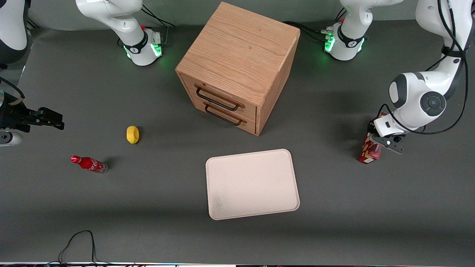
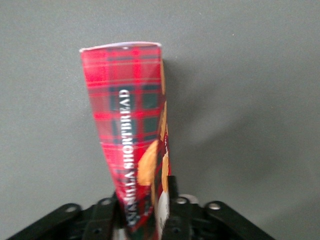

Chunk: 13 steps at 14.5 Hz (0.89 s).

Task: Place red cookie box on tray
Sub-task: 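Close the left gripper on the cookie box's end, then lift the cookie box upright with the left gripper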

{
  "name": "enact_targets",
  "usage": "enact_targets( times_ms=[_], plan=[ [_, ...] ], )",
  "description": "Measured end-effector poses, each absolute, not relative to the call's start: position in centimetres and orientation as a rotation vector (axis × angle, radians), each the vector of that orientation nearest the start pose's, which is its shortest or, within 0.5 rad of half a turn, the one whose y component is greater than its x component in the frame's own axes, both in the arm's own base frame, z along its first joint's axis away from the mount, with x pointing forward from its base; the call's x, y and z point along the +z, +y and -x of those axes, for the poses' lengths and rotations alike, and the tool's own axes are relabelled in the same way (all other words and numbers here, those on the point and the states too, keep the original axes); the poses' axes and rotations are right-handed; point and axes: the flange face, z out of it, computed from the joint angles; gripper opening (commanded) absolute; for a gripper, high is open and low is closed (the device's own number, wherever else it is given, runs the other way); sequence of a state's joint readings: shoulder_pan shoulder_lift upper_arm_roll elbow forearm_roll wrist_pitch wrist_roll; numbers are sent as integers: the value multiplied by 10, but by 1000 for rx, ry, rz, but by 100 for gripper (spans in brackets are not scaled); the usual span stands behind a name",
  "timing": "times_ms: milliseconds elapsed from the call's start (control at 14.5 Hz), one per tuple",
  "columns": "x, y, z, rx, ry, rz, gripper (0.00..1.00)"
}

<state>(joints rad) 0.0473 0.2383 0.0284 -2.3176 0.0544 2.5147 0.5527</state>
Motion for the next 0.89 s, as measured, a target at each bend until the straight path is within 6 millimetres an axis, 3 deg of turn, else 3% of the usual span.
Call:
enact_targets(
  times_ms=[481,619,757,894],
  plan=[
    [236,39,-518,89,805,3014,0],
    [246,39,-518,136,804,3021,0],
    [276,40,-519,200,798,3030,0],
    [330,42,-517,252,782,3039,0]
  ],
)
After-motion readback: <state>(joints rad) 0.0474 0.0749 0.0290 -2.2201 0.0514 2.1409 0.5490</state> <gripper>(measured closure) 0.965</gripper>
